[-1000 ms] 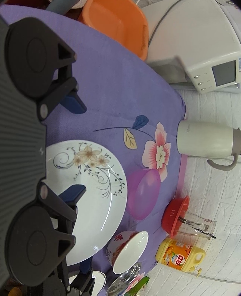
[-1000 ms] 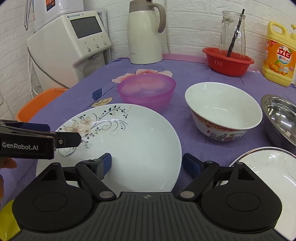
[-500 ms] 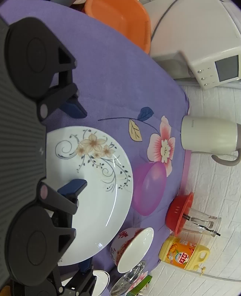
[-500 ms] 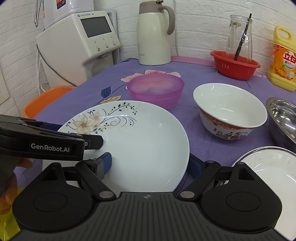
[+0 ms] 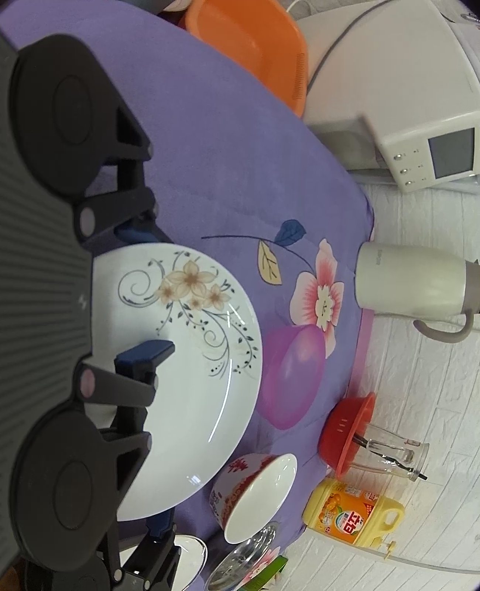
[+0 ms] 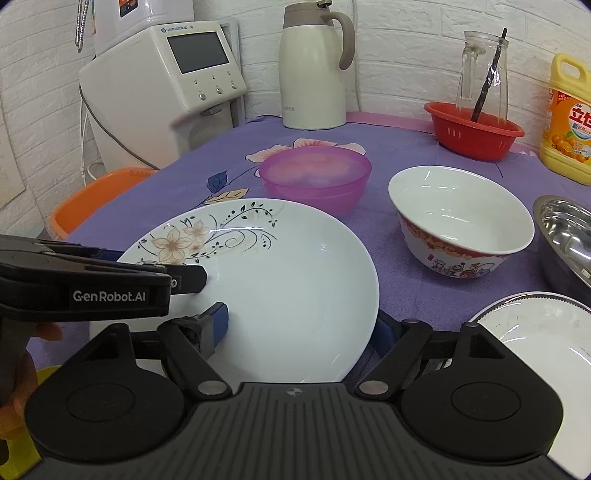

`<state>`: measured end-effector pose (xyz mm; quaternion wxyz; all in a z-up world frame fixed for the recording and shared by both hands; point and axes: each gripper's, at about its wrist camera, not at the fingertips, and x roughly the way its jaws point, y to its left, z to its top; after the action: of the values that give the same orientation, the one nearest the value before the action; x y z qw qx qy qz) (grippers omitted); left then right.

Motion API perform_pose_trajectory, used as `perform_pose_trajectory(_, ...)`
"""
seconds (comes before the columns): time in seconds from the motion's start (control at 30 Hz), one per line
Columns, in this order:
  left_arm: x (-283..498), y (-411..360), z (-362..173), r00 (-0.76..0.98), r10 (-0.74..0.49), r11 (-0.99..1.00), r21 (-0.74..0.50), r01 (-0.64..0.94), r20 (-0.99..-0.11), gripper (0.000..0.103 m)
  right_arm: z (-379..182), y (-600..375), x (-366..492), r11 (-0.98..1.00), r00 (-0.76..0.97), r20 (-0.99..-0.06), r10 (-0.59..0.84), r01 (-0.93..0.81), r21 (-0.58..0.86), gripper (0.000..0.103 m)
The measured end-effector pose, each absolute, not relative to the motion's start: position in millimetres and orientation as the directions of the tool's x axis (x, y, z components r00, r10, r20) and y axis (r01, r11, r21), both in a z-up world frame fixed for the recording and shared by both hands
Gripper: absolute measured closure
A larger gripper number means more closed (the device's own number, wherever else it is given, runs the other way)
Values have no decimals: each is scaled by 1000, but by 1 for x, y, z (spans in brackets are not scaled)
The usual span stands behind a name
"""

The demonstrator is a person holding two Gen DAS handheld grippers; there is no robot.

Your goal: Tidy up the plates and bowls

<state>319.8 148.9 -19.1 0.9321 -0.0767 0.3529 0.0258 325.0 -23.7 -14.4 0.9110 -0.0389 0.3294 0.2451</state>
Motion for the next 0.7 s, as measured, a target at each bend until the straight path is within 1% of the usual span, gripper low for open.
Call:
perform_pose_trajectory(0.07, 324, 148, -17, 740, 2, 984, -130, -121, -672, 58, -15, -21, 325, 883, 668, -622, 408, -461, 83, 0)
perform_pose_trajectory(0.1, 325, 148, -16, 739, 0, 983, -136, -123, -673, 62, -15, -20, 325, 886, 668, -626, 402, -457, 81, 0)
perform_pose_trajectory(0.13, 325, 149, -14, 738, 0, 982, -139, -128, -675, 63, -14, -22, 326, 886, 664, -627, 408, -452, 98, 0)
perform_pose_trajectory(0.2, 322, 149, -8, 748, -4, 984, -137, -117, -664, 63, -10, -26, 325, 884, 659, -618, 429, -447, 137, 0)
perform_pose_trajectory(0.3, 314, 150, 3, 769, -11, 982, -154, -113, -639, 63, 1, -26, 318, 888, 688, -590, 424, -443, 121, 0)
perform_pose_trajectory(0.43, 304, 149, 15, 787, 4, 984, -137, -112, -617, 63, 11, -25, 308, 887, 705, -564, 429, -446, 117, 0)
perform_pose_trajectory(0.7, 265, 149, 24, 795, -21, 982, -162, -98, -606, 63, 21, -30, 272, 886, 708, -552, 440, -442, 139, 0)
